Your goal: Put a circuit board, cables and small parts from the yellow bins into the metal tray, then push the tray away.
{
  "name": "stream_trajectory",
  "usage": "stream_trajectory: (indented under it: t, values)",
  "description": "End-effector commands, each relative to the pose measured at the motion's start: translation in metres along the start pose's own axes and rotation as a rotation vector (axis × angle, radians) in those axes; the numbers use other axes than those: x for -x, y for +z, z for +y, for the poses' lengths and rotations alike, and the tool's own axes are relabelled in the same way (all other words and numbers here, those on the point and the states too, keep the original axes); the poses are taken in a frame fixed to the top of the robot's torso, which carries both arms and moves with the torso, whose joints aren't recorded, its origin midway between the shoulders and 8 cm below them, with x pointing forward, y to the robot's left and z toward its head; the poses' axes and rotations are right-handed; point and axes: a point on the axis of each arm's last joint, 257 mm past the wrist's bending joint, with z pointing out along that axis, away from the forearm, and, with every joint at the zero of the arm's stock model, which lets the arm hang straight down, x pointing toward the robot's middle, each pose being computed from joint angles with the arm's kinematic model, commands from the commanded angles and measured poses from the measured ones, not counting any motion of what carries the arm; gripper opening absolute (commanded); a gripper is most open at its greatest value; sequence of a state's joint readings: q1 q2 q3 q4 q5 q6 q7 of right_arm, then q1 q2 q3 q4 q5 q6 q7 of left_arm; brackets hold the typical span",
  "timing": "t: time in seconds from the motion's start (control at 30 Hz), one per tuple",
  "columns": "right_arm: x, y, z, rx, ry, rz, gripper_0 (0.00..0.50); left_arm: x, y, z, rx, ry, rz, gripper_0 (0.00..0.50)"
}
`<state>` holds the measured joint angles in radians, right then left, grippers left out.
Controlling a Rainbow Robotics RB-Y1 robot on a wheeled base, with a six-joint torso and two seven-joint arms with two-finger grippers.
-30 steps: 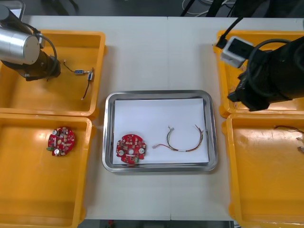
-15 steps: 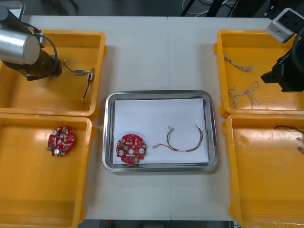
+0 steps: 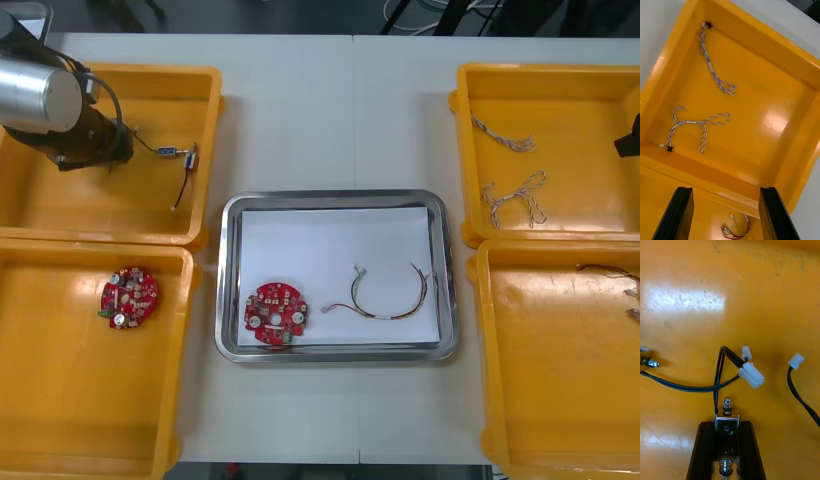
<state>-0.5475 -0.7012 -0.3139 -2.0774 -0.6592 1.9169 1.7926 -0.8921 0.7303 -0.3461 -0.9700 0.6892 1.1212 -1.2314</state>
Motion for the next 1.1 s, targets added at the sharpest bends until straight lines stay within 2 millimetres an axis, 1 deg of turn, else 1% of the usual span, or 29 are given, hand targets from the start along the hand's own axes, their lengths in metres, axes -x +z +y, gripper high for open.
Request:
stream_trajectory:
  t: [0.03, 0.07, 0.13, 0.17, 0.23, 0.37, 0.43, 0.6, 0.67, 0.83, 1.1]
  values:
    - [-0.004, -0.003, -0.029, -0.043, 0.102, 0.021, 0.500, 0.026, -0.038, 0.004, 0.011, 0.156, -0.010, 0.000]
    - [-0.005, -0.002, -0.030, -0.042, 0.110, 0.025, 0.500, 0.025, -0.041, 0.006, 0.015, 0.159, -0.003, 0.000]
    - [-0.009, 0.003, -0.034, -0.041, 0.145, 0.044, 0.500, 0.024, -0.054, 0.010, 0.024, 0.169, 0.019, 0.000]
    - [-0.011, 0.004, -0.035, -0.040, 0.150, 0.048, 0.500, 0.024, -0.057, 0.011, 0.025, 0.168, 0.023, 0.000]
    - [-0.016, 0.009, -0.039, -0.041, 0.191, 0.068, 0.500, 0.021, -0.069, 0.010, 0.023, 0.167, 0.050, 0.000]
    - [-0.020, 0.013, -0.040, -0.037, 0.279, 0.082, 0.500, 0.016, -0.085, 0.005, 0.022, 0.173, 0.083, 0.000]
    - [-0.021, 0.015, -0.039, -0.033, 0.318, 0.089, 0.500, 0.013, -0.097, 0.001, 0.026, 0.182, 0.101, 0.000]
    - [-0.026, 0.025, -0.038, -0.005, 0.346, 0.124, 0.500, 0.002, -0.119, -0.008, 0.043, 0.211, 0.138, 0.000]
    - [-0.025, 0.031, -0.036, 0.011, 0.353, 0.145, 0.500, -0.001, -0.127, -0.013, 0.039, 0.202, 0.134, 0.000]
    - [-0.013, 0.043, -0.031, 0.047, 0.372, 0.190, 0.500, -0.012, -0.142, -0.027, 0.026, 0.209, 0.119, 0.000]
    - [-0.016, 0.061, -0.024, 0.065, 0.397, 0.277, 0.500, -0.014, -0.171, -0.035, -0.015, 0.199, 0.125, 0.000]
